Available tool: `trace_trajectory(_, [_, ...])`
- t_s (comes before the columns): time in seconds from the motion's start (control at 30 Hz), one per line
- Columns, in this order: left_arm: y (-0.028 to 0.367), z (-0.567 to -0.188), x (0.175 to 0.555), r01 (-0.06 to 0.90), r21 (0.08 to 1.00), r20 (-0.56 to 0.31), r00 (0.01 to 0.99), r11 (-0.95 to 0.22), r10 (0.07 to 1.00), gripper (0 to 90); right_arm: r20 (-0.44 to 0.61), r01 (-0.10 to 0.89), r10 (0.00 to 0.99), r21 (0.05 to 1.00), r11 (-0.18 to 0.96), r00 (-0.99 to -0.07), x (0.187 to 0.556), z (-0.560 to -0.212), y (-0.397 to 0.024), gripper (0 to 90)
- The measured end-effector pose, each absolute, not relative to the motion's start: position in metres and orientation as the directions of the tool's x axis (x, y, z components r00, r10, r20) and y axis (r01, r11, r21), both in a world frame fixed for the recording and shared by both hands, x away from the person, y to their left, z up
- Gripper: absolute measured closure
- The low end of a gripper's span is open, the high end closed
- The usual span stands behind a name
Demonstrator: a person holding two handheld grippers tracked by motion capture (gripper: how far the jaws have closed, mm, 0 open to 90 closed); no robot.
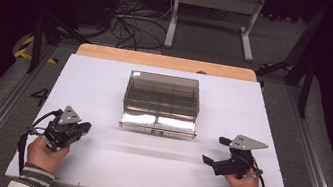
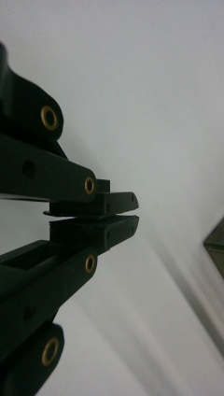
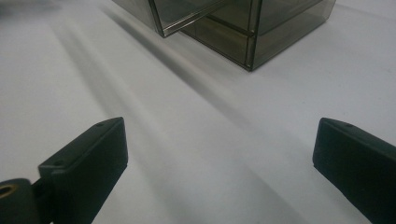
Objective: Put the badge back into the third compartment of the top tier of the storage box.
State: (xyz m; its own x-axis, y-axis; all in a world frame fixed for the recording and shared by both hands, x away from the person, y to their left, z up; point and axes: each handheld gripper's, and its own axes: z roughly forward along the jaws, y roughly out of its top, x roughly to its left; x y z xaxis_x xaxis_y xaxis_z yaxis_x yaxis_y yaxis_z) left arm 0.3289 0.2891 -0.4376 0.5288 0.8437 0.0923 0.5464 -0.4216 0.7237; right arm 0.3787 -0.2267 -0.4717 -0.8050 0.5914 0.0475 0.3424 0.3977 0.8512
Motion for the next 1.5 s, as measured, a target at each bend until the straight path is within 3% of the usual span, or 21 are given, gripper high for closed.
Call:
trace_trajectory(0.4, [0.290, -0.417, 0.324, 0.508, 0.789, 0.011, 0.551, -0.346, 0.835, 87.6, 0.049, 0.343, 0.591, 0.852, 0.397, -0.805, 0.379, -0.472, -0.227, 4.0])
trace_trajectory(1.5, [0.250, -0.362, 0.331, 0.385, 0.846, 0.053, 0.629, -0.370, 0.776, 87.6, 0.054, 0.344, 0.588, 0.852, 0.394, -0.807, 0.379, -0.472, -0.227, 4.0])
